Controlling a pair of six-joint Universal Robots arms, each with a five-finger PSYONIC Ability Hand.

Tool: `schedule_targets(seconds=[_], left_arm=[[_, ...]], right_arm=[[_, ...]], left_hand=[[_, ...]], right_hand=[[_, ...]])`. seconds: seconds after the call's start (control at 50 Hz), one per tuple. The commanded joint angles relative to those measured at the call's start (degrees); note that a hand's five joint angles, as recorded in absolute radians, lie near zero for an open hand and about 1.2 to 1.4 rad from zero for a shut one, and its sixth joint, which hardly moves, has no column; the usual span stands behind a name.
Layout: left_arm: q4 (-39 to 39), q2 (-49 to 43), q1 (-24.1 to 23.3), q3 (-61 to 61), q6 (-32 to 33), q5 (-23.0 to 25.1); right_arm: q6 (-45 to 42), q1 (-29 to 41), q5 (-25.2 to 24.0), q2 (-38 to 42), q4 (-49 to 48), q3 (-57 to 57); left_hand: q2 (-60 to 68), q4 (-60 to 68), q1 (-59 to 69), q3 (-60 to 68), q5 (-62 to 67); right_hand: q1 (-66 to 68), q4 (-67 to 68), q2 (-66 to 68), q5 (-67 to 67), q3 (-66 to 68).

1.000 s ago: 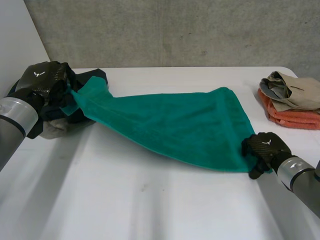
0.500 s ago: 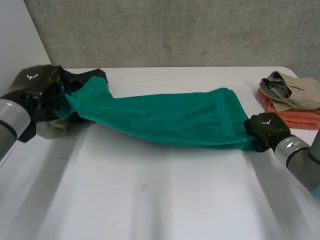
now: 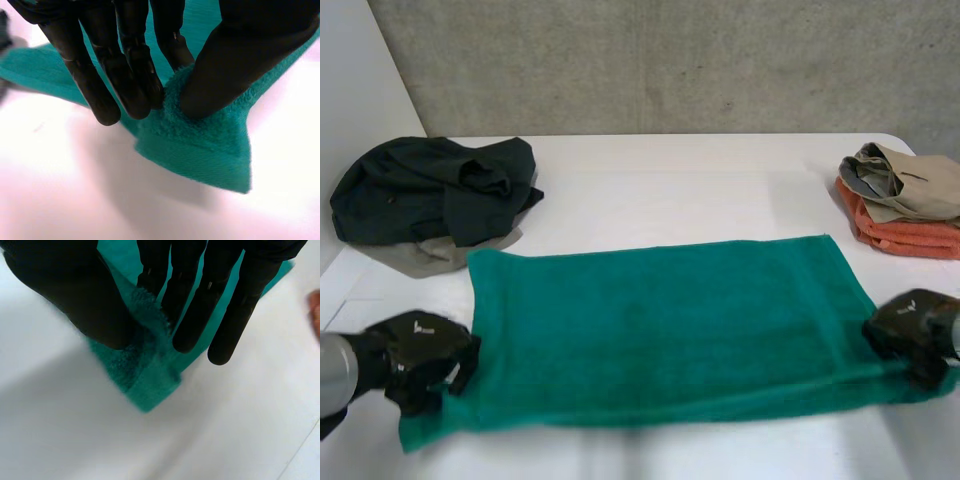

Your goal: Fold the laundry.

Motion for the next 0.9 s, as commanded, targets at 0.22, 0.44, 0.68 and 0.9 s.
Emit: schedule_targets(seconds=[0.22, 0.44, 0.68, 0.9], left_arm=[[26.7, -23.2, -11.1, 23.7, -18.2, -16.7], [27.3, -32.6, -15.7, 35.4, -20.4, -24.3], [26.4, -16.3, -15.1, 25.8, -26.7, -25.4], [36.0, -8.6, -11.7, 7.9, -25.4, -11.8]], right_arm=[[16.8, 11.1, 5.3, 18.0, -30.2, -18.3], [17.0, 14.8, 8.7, 32.5, -36.3, -32.4], [26.8, 11.6, 5.9, 13.5, -32.0, -20.1], [21.8, 2.5, -3.4, 6.1, -26.7, -1.3]], left_hand=[[11.0, 11.0, 13.9, 11.4, 12.4], [-33.0, -32.9, -30.0, -32.5, -31.5], [-59.0, -59.0, -56.1, -58.6, -57.6], [-59.0, -59.0, -56.1, -58.6, -57.6]], right_hand=[[14.8, 11.4, 12.3, 12.4, 12.1], [-55.2, -58.6, -57.7, -57.6, -57.9], [-55.2, -58.6, -57.7, -57.6, -57.9], [-47.7, -51.1, -50.2, -50.0, -50.4]])
